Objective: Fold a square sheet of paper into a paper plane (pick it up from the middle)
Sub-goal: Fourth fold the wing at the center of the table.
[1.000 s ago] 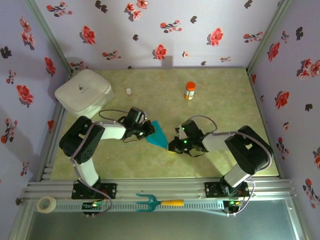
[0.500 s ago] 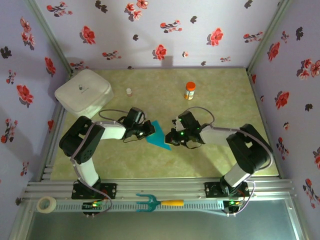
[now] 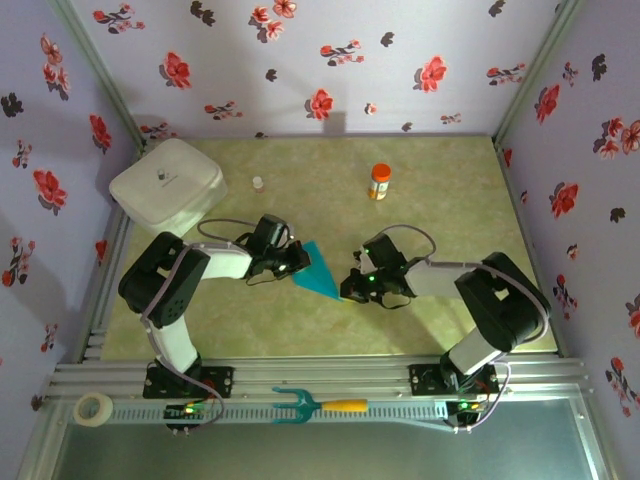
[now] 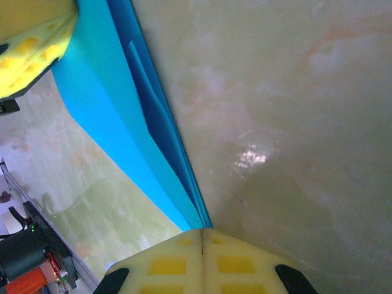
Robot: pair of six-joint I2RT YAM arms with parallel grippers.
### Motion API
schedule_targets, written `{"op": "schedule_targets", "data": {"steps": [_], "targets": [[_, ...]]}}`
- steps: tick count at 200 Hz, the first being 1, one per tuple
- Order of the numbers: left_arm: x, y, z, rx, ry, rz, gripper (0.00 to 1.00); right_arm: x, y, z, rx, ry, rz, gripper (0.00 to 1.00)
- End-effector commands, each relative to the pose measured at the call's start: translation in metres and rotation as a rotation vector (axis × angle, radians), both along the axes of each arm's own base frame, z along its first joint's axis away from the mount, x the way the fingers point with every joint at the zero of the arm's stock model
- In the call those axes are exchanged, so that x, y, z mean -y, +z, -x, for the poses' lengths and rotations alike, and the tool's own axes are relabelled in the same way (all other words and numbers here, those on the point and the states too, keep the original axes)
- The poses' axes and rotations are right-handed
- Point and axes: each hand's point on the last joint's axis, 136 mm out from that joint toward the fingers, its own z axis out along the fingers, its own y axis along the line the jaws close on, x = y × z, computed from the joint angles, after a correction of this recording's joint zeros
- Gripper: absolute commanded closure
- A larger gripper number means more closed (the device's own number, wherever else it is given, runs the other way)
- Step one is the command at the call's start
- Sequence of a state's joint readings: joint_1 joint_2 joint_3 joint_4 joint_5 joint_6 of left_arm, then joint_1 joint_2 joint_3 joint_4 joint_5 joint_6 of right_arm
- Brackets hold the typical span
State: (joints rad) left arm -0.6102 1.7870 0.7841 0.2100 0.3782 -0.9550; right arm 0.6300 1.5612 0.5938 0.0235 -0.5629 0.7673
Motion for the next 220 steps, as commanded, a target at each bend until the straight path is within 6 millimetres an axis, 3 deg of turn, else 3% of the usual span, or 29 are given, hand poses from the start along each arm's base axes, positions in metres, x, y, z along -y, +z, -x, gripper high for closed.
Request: {"op": "schedule_targets", "data": {"steps": [1, 24, 64, 87, 104, 144, 193, 220], "targets": [[-0.03, -0.037, 0.015, -0.093, 0.04, -0.13, 0.97, 0.0, 0.015, -0.006, 0.017, -0.013, 0.004, 0.97], [-0.03, -0.037, 0.015, -0.091, 0.039, -0.13, 0.98, -0.017, 0.028, -0.022, 0.037, 0.009, -0.041, 0.97], [-0.028, -0.036, 0.013, -0.091, 0.039, -0.124, 0.97, -0.041, 0.018, -0.05, 0.028, 0.011, -0.06, 0.98], [-0.025, -0.034, 0.011, -0.088, 0.035, -0.12, 0.97, -0.05, 0.013, -0.052, 0.001, 0.023, -0.079, 0.98], [-0.024, -0.031, 0.009, -0.083, 0.031, -0.121, 0.97, -0.042, -0.002, -0.045, -0.027, 0.015, -0.034, 0.98], [-0.017, -0.008, 0.0, -0.044, 0.012, -0.107, 0.96, 0.003, -0.048, -0.016, -0.083, -0.018, 0.167, 1.0], [-0.001, 0.037, -0.004, 0.041, -0.018, -0.057, 0.94, 0.002, -0.052, -0.012, -0.094, -0.031, 0.152, 1.0], [0.012, 0.035, 0.005, 0.034, -0.036, -0.036, 0.96, 0.004, -0.051, -0.012, -0.089, -0.031, 0.161, 1.0]]}}
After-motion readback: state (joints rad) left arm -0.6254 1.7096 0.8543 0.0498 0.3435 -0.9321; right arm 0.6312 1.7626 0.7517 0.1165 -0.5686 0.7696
